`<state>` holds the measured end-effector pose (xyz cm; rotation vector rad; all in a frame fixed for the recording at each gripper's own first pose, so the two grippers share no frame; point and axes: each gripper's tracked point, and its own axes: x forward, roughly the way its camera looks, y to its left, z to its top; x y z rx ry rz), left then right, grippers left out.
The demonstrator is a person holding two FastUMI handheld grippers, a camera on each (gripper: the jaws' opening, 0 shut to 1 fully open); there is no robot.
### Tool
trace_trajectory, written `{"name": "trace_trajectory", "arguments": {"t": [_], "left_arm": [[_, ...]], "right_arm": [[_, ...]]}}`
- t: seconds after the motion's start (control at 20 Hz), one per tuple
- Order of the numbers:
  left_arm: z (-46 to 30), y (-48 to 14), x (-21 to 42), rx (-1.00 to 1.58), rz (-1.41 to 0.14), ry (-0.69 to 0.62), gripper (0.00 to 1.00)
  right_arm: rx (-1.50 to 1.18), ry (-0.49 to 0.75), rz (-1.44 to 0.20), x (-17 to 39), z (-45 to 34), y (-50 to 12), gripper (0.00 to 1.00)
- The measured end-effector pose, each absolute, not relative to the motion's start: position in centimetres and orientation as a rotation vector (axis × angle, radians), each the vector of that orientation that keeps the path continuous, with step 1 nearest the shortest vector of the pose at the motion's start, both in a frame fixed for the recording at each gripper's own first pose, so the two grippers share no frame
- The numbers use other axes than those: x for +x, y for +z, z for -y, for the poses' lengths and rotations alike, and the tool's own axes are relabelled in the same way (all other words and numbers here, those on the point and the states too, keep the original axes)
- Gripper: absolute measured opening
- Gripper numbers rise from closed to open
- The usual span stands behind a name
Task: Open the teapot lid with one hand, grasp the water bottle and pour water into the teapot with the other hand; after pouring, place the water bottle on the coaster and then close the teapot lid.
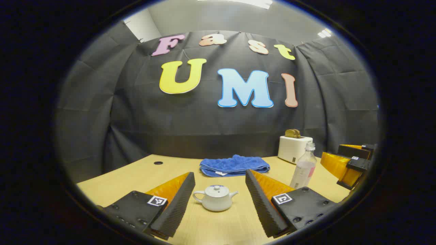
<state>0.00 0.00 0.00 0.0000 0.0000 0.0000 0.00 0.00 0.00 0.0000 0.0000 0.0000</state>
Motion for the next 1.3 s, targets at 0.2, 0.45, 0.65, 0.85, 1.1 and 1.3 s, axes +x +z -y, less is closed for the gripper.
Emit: {"name": "trace_trajectory", "arguments": {"t": [0.2,0.45,0.65,0.85,1.1,1.3], "left_arm": [[0.1,0.1,-0.2,0.005,0.001,0.001,1.00],[0.1,0.1,-0.3,0.007,0.001,0.001,1.00],[0.2,-0.1,-0.2,0.008,-0.003,-0.001,1.00],[0.1,-0.5,0.1,0.004,-0.009,0.001,1.00],[-0.5,-1.0,1.3,-0.001,-0.012,0.010,1.00],[-0.7,-2.1,3.7,0.002,-0.026,0.008,0.99]], "right_arm": [[0.009,0.004,-0.008,-0.1,-0.1,-0.2,0.98],[0.017,0.004,-0.015,-0.2,0.0,-0.3,0.98],[0.014,0.001,-0.012,-0.2,0.1,-0.4,0.98],[0.024,0.004,-0.022,-0.2,0.0,-0.7,0.98],[0.018,0.002,-0.027,-0.1,0.2,-1.1,0.98],[0.018,-0.002,-0.042,0.2,0.3,-1.8,0.98]]}}
